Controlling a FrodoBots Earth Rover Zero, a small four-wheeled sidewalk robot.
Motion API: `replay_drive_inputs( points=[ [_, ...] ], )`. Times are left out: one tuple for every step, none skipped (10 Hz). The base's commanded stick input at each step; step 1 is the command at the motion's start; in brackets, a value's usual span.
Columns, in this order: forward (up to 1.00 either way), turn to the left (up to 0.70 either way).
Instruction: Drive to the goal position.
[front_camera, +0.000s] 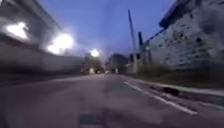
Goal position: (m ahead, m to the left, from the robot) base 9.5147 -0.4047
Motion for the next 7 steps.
replay_drive_inputs(
  points=[
    [0.7, -0.35],
    [0.7, -0.28],
    [0.7, -0.01],
    [0.7, 0.0],
    [0.7, 0.0],
    [0.7, 0.0],
    [0.7, 0.0]
  ],
)
